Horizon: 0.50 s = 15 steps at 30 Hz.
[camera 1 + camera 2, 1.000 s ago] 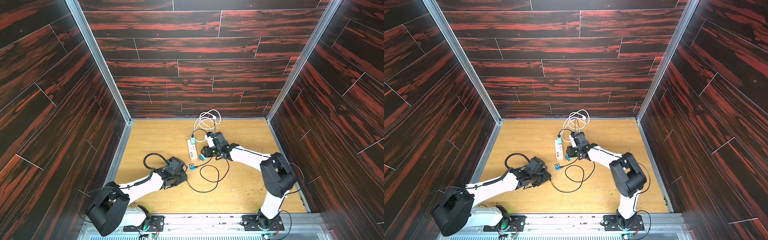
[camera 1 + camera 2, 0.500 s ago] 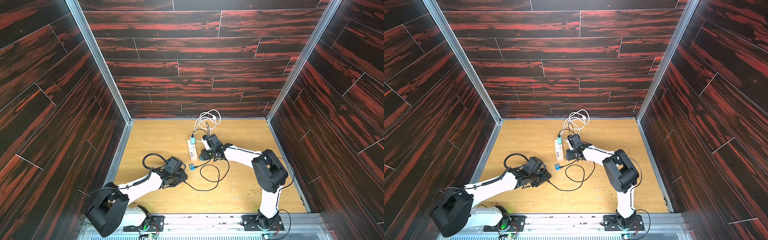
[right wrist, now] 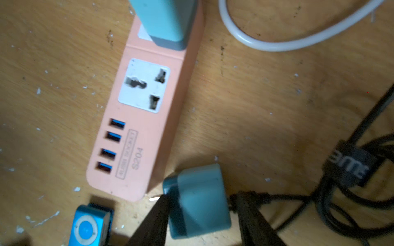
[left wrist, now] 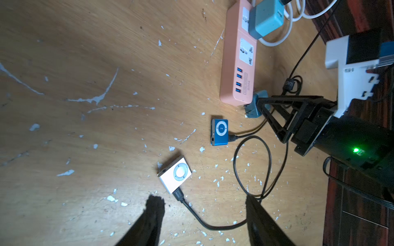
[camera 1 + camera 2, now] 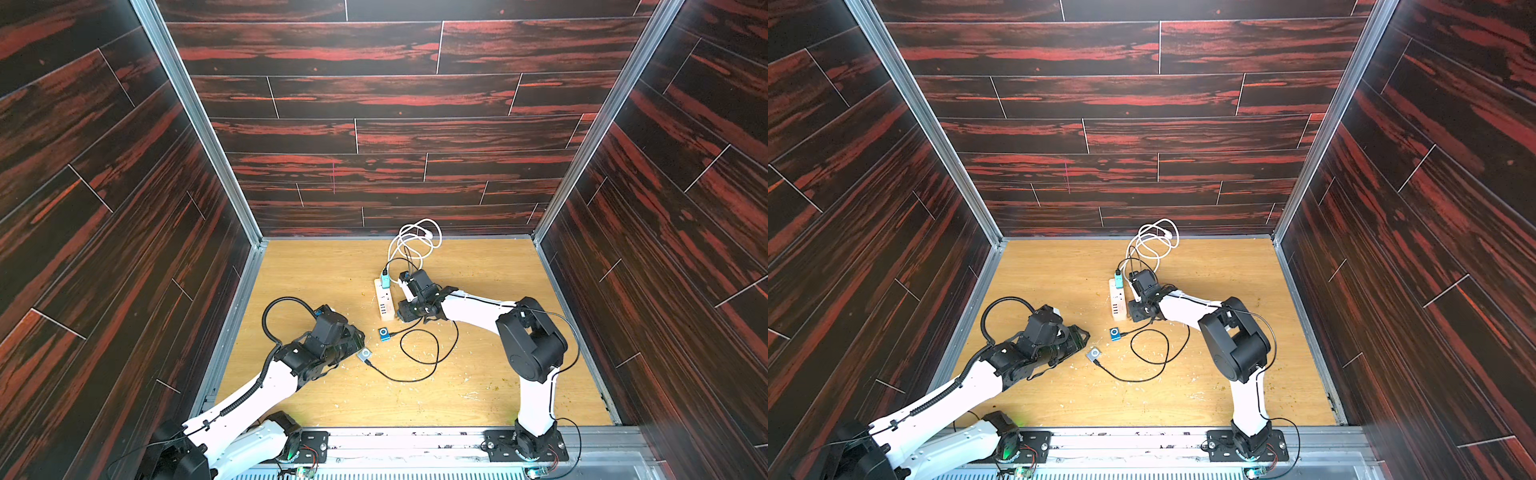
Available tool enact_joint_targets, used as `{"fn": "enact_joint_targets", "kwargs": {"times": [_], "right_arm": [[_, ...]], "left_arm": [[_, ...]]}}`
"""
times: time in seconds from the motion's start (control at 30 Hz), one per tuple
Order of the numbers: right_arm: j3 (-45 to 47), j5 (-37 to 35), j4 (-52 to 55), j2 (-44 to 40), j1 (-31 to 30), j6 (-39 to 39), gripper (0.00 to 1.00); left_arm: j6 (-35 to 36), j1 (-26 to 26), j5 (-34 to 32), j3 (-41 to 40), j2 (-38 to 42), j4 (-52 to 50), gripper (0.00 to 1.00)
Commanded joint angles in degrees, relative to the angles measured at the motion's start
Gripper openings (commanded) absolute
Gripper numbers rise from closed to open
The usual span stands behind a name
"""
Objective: Charge mp3
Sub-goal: Place the MP3 player at the center of the board, then pick up the plug from the center of the board.
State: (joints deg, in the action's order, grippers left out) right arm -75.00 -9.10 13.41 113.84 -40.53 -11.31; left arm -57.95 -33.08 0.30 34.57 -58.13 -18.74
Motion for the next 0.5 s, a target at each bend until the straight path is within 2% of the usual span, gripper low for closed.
{"fn": "enact_joint_targets", "kwargs": {"times": [0.0, 0.3, 0.47], "right_arm": [[-1.1, -0.9, 2.4, 3.5, -1.8, 1.1, 0.54], [-0.7, -3.3, 5.4, 3.3, -2.3, 0.6, 0.53], [-1.1, -3.2, 7.6, 3.0, -2.3, -0.8, 0.45]], "left_arm": [[0.9, 0.3, -1.3, 0.1, 0.0, -1.7, 0.64], [0.9, 0.4, -0.2, -0.3, -0.4, -0.8, 0.63], [0.4, 0.4, 0.6, -0.5, -0.9, 0.7, 0.63]]}}
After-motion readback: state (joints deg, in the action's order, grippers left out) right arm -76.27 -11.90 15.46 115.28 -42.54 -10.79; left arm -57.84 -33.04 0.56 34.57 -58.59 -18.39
